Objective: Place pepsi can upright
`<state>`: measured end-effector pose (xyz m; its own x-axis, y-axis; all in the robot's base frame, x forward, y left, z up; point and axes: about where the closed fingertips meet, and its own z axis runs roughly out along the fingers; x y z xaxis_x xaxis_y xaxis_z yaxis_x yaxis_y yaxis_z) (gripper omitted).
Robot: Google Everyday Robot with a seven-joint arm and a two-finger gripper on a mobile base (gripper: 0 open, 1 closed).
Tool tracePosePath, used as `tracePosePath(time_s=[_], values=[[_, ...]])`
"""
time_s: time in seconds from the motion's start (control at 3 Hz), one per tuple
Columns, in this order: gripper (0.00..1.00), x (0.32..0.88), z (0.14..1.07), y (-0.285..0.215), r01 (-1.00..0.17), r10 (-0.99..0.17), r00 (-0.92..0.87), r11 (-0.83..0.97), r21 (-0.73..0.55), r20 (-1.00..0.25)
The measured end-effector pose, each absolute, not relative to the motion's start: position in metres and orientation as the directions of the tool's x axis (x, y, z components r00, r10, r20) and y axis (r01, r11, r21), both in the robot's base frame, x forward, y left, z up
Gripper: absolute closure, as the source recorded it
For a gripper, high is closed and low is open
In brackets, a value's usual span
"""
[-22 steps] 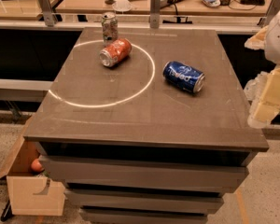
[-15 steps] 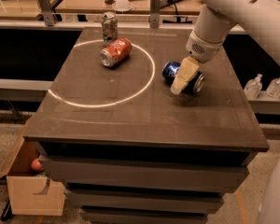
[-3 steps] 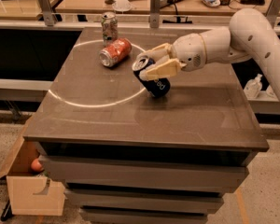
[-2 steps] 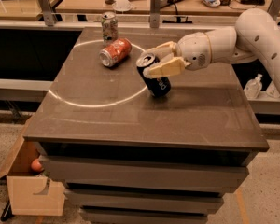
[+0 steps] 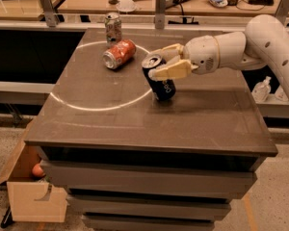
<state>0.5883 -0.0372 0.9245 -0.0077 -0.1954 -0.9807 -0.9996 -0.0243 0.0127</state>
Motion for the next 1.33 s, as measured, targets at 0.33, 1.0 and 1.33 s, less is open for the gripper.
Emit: tracePosePath(time_s=[0.33,1.0,1.33], values=[[1.00,0.588,0.925,-0.013,-0.998,-0.182,-0.009,-0.057,0.019,-0.983],[1.00,0.583,0.917,0.035,-0.986,-0.149,-0.021,-0.163,0.045,-0.989],[1.00,0.581,0.912,0.042,-0.980,-0.121,-0.022,-0.196,0.045,-0.992]])
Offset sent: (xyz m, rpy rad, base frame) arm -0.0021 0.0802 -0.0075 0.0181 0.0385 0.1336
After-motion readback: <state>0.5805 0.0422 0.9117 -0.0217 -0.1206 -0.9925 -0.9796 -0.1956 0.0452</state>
